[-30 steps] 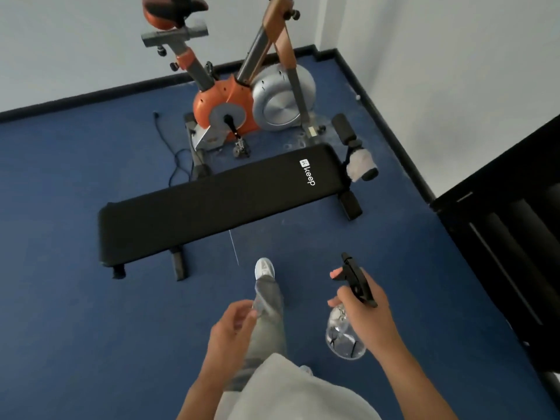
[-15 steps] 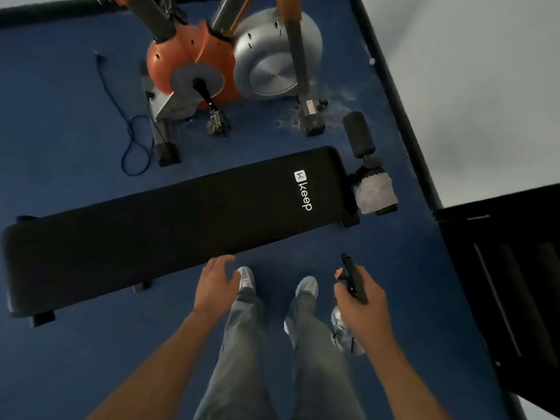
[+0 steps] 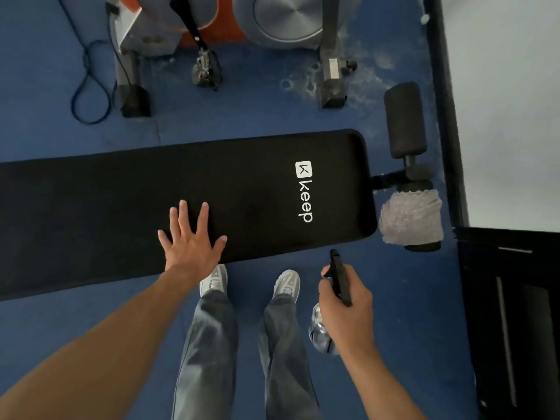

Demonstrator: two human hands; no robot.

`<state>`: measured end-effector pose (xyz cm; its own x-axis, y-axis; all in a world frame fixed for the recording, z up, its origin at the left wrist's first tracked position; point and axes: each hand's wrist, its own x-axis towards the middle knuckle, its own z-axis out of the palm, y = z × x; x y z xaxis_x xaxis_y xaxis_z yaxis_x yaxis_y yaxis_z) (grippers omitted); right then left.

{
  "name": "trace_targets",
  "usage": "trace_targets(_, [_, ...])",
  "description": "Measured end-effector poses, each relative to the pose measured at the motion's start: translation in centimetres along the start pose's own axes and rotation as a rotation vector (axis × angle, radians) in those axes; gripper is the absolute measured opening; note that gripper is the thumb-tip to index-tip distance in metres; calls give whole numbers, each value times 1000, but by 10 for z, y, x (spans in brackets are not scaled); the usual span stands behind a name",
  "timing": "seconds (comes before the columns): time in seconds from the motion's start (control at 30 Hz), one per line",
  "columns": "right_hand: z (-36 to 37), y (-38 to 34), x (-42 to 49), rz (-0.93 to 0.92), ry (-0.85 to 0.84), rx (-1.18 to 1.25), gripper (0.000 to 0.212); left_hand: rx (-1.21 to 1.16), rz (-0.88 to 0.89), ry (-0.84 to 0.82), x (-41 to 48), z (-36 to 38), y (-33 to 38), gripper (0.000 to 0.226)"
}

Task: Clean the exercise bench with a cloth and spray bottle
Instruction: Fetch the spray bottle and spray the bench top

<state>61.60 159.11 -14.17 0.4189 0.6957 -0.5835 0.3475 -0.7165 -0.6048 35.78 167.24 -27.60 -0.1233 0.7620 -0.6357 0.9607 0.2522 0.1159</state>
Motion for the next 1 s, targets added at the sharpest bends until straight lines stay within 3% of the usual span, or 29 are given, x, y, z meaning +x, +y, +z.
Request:
trace_targets(0.13, [3,2,16,35,12,43,22,58,6,-39,1,4,0,85])
trace_targets(0.53, [-3,6,7,74,16,59,23,132,18,-150,4,-18,1,91])
trace_targets(0.83, [5,-3,-15,130,51,206,25,62,45,-83,1,-14,-4,85])
trace_targets(1.0, [8,-11,-22,171,51,256,21,46,107,57,-8,-17,-18,76])
